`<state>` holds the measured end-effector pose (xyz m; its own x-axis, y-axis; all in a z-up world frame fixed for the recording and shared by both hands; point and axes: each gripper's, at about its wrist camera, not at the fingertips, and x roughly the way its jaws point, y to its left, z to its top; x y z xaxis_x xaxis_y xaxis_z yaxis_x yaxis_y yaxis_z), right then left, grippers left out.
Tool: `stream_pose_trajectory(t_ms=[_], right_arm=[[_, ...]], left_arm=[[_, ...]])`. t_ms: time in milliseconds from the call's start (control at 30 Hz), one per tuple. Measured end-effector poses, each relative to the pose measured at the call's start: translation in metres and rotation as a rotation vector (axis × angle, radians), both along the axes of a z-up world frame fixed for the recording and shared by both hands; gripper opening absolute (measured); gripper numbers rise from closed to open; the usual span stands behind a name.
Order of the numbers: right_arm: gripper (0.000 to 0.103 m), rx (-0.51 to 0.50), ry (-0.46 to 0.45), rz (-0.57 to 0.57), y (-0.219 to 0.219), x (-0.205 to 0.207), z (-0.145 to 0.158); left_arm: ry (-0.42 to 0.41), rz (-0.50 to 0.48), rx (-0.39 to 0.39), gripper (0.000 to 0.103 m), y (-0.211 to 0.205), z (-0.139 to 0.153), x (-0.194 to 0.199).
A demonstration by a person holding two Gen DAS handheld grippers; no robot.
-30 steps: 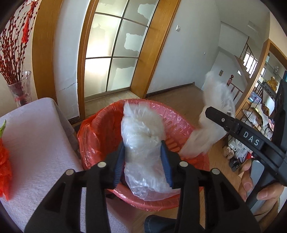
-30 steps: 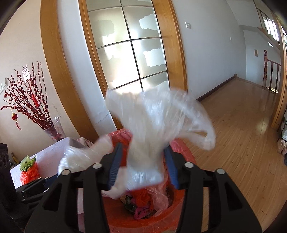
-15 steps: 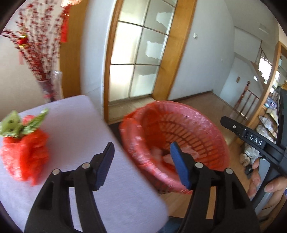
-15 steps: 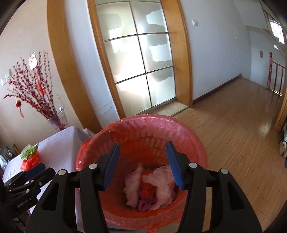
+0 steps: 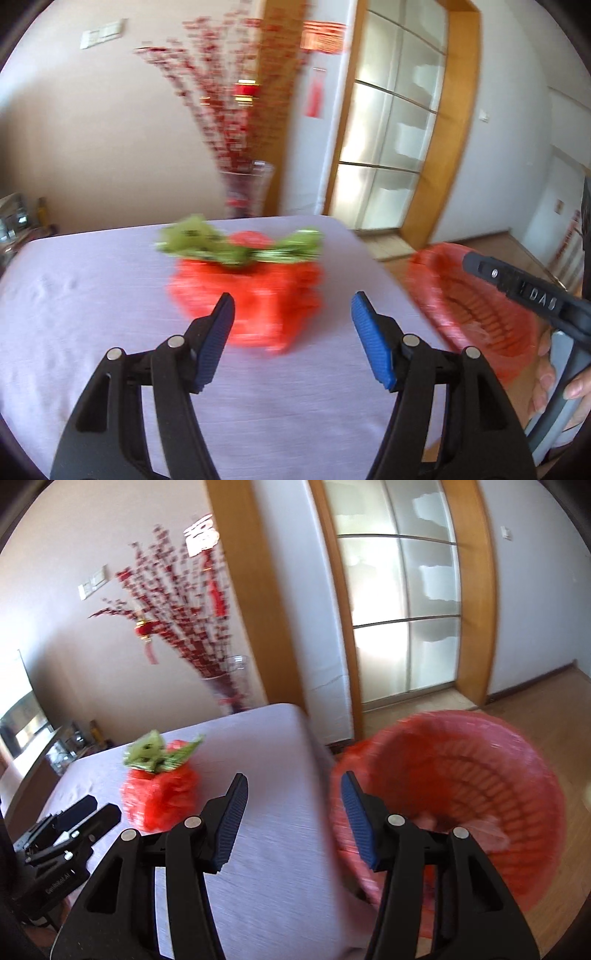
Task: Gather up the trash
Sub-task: 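Grasp the green paw-print bag with the right gripper while the left gripper grasps the orange bag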
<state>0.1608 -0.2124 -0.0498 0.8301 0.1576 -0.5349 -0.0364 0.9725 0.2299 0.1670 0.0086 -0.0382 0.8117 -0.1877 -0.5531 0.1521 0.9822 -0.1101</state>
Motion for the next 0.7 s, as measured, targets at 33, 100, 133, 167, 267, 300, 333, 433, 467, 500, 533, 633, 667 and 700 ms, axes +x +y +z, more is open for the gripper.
stream_pose_trajectory(t_ms=[33, 100, 133, 167, 267, 300, 333, 433, 467, 500, 533, 633, 667, 700], right_arm=[[0.053, 0.007, 0.002, 0.02, 0.01, 0.006, 0.002], [0.052, 0.01, 0.007, 0.055, 0.034, 0.022, 0.005], [0.051, 0.005, 0.011, 0.072, 0.048, 0.033, 0.006], [0.049, 0.005, 0.016, 0.082, 0.054, 0.04, 0.006], [0.048, 0.031, 0.052, 0.102, 0.075, 0.066, 0.003], [0.048, 0.036, 0.067, 0.103, 0.08, 0.075, 0.001], [0.048, 0.032, 0.081, 0.1, 0.086, 0.084, -0.002], [0.048, -0.001, 0.118, 0.082, 0.094, 0.103, -0.012], [0.048, 0.003, 0.137, 0.08, 0.095, 0.109, -0.015], [0.048, 0.013, 0.154, 0.082, 0.095, 0.113, -0.019], [0.048, 0.028, 0.175, 0.088, 0.096, 0.117, -0.023], [0.047, 0.055, 0.235, 0.106, 0.097, 0.125, -0.036], [0.034, 0.056, 0.243, 0.116, 0.098, 0.126, -0.039], [0.025, 0.041, 0.24, 0.125, 0.101, 0.124, -0.04]], left_arm=[[-0.001, 0.029, 0.001, 0.065, 0.013, 0.001, 0.0], [0.002, 0.073, -0.002, 0.065, 0.033, 0.003, 0.001], [0.003, 0.096, -0.006, 0.065, 0.045, 0.004, 0.0], [0.004, 0.111, -0.008, 0.065, 0.053, 0.003, -0.001], [0.002, 0.151, -0.014, 0.065, 0.076, 0.004, -0.001], [0.002, 0.16, -0.015, 0.065, 0.082, 0.003, -0.001], [0.003, 0.167, -0.016, 0.065, 0.087, 0.002, -0.001], [0.012, 0.179, -0.022, 0.065, 0.098, 0.0, 0.001], [0.015, 0.18, -0.023, 0.065, 0.101, 0.0, 0.0], [0.017, 0.18, -0.023, 0.065, 0.104, -0.002, 0.001], [0.018, 0.18, -0.023, 0.065, 0.104, -0.001, 0.002], [0.023, 0.176, -0.025, 0.065, 0.108, -0.003, 0.004], [0.024, 0.174, -0.027, 0.065, 0.108, -0.003, 0.004], [0.024, 0.17, -0.028, 0.065, 0.108, -0.003, 0.005]])
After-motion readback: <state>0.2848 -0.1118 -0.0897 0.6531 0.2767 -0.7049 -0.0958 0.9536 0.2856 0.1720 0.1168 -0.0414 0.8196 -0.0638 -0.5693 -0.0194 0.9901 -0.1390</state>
